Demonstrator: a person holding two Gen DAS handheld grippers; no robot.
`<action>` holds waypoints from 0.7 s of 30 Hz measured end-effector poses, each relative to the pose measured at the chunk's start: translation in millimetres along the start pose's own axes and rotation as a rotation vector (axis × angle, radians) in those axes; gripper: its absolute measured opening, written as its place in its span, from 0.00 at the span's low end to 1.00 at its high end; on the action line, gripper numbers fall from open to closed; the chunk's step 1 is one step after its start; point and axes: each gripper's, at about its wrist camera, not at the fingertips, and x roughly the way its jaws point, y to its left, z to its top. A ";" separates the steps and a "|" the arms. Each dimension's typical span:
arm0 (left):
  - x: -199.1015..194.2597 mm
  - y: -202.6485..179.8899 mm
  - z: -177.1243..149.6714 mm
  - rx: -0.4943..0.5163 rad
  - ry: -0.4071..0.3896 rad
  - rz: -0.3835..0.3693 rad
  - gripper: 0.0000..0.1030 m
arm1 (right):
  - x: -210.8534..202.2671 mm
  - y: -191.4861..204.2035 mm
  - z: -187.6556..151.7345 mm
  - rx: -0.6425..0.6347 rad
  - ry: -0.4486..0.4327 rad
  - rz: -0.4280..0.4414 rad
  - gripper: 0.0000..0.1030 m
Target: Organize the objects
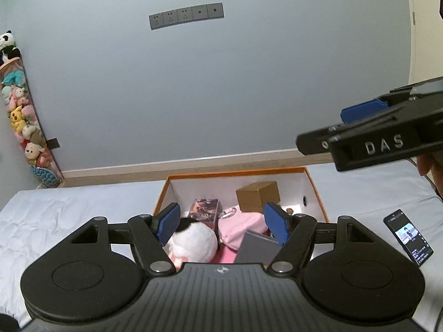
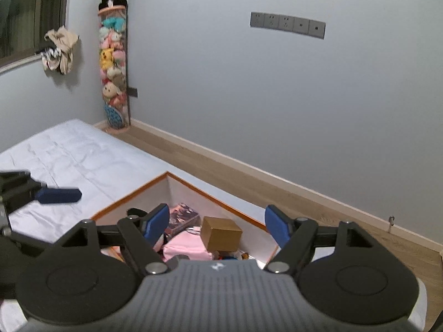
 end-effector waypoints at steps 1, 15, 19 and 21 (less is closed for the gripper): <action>-7.7 -0.9 -0.8 -0.007 0.004 0.003 0.79 | -2.7 0.6 -1.5 0.010 -0.007 0.005 0.76; -24.3 8.8 -19.8 -0.265 0.004 0.116 0.85 | -13.1 1.9 -53.6 0.117 -0.045 0.008 0.82; -10.8 7.2 -25.6 -0.281 0.045 0.122 0.85 | 0.6 2.3 -73.0 0.147 -0.008 0.021 0.82; -4.0 5.2 -30.9 -0.284 0.063 0.115 0.85 | 8.6 4.6 -82.0 0.145 0.009 0.011 0.83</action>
